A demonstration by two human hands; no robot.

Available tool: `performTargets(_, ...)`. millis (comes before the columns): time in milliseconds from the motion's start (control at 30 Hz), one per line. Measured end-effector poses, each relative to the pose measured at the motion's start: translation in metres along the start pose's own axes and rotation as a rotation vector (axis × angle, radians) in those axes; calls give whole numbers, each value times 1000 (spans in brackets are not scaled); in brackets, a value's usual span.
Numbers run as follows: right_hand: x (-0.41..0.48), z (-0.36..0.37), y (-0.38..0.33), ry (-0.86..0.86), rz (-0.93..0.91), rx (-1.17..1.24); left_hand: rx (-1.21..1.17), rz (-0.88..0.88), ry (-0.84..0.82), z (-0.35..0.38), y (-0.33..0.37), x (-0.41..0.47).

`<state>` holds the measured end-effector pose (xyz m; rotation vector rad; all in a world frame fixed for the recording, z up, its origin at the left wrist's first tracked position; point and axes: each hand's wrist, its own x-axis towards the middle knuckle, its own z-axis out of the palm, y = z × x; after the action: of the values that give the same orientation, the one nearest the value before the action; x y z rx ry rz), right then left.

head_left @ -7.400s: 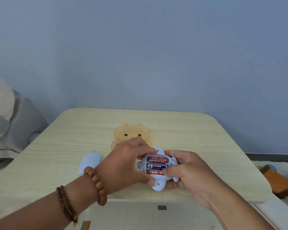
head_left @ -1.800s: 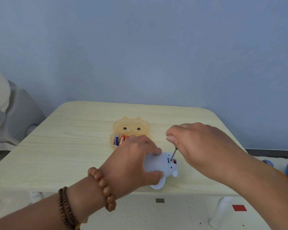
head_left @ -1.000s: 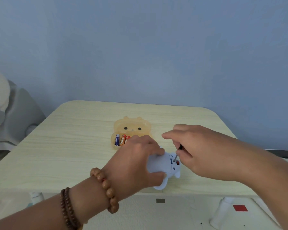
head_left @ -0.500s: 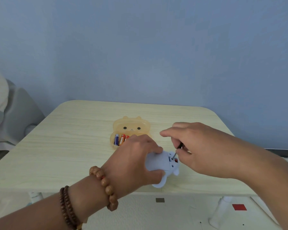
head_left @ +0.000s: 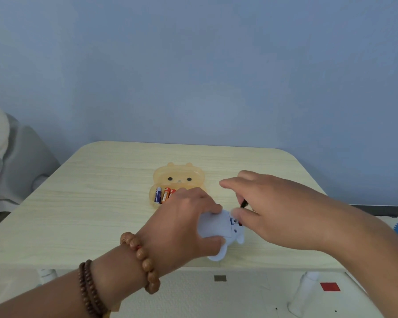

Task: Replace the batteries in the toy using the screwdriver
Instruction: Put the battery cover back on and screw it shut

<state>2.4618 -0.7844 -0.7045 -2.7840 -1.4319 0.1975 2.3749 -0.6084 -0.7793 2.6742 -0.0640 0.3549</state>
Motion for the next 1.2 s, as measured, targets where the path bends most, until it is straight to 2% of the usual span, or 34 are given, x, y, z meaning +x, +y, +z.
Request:
performTargets(133, 2, 2, 1, 68, 41, 12, -10, -1, 1, -1, 0, 1)
performTargets(333, 2, 3, 5, 21, 17, 80, -16, -3, 3, -1, 1, 0)
performTargets(633, 0, 6, 8, 93, 43, 76, -20, 0, 4, -1, 1, 1)
performTargets(767, 1, 8, 7, 38, 16, 151, -18, 5, 8, 0, 0, 1)
performTargets(933, -1, 4, 4, 96, 14, 76, -21, 7, 8, 1, 0, 1)
performTargets(1200, 0, 8, 10, 66, -3, 88, -21, 0, 6, 0, 0, 1)
